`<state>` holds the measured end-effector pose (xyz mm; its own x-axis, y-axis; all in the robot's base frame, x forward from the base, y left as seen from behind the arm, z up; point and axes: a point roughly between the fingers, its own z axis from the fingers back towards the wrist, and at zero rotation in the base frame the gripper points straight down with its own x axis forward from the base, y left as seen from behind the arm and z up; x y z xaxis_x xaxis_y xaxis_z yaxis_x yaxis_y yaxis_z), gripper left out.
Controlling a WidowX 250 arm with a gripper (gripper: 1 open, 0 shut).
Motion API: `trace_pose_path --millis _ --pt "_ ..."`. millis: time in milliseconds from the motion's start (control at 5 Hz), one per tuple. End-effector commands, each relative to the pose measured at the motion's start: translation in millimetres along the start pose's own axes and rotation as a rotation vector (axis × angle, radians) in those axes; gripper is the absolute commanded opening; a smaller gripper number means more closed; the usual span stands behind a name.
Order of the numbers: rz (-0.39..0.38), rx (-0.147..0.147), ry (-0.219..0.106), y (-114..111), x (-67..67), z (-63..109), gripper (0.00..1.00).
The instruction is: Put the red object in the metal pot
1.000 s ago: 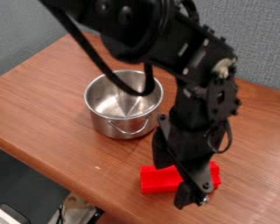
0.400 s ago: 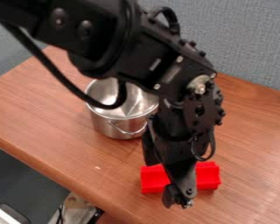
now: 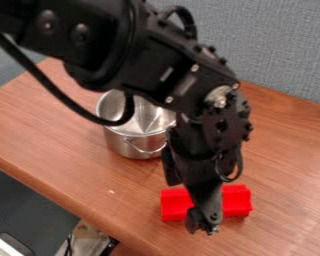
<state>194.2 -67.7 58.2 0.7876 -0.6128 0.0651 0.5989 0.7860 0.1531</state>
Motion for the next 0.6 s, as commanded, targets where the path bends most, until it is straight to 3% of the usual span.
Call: trace_pose_path --millis 0,400 --pt "0.025 0.013 -0.027 8.7 0.9 -0.6 1.0" --pt "0.056 -0.019 -0.039 11.1 -0.2 -10.5 1.0"
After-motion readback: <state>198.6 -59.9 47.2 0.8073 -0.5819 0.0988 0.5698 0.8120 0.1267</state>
